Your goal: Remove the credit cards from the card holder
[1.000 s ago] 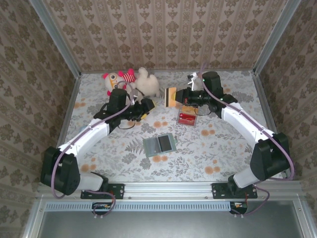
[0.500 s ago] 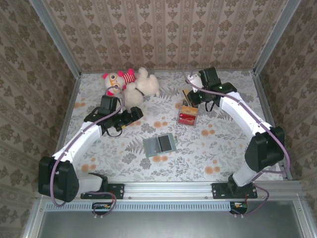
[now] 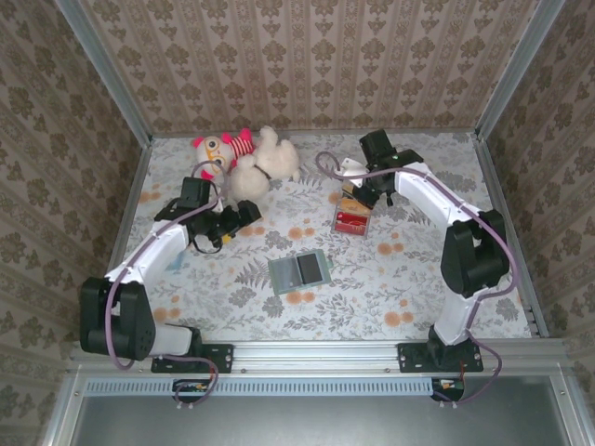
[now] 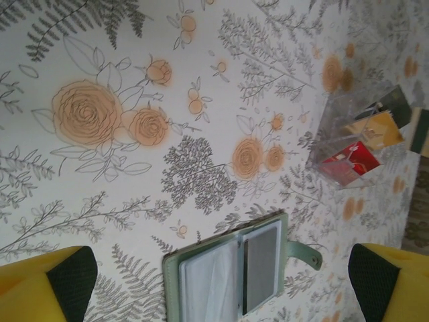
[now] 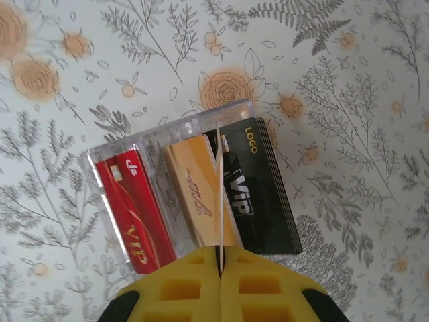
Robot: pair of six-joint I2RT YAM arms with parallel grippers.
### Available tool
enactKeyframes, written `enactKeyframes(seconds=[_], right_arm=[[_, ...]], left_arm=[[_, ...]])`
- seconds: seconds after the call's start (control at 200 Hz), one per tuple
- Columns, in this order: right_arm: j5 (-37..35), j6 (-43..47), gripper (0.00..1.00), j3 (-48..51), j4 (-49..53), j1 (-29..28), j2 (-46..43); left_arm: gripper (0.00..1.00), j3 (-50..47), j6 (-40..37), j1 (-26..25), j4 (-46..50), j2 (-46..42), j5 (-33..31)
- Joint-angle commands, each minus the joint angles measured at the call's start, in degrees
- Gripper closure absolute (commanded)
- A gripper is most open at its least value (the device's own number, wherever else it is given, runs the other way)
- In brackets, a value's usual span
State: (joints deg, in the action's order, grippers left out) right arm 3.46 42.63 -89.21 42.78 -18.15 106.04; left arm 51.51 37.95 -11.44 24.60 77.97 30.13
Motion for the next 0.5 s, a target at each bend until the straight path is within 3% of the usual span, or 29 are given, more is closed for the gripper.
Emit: enactKeyframes(seconds=[0.0,0.495], right_arm=[[0.2,7.4,1.0,-3.8,4.4,0.0,2.6],[-0.3,12.6,0.96,-7.0,10.8,-0.2,7.4]], left_arm=[[0.0,0.7,0.4,1.2,-2.2,0.4,4.3],[0.0,-0.8,0.9,2.6,-3.5,1.9,5.8]])
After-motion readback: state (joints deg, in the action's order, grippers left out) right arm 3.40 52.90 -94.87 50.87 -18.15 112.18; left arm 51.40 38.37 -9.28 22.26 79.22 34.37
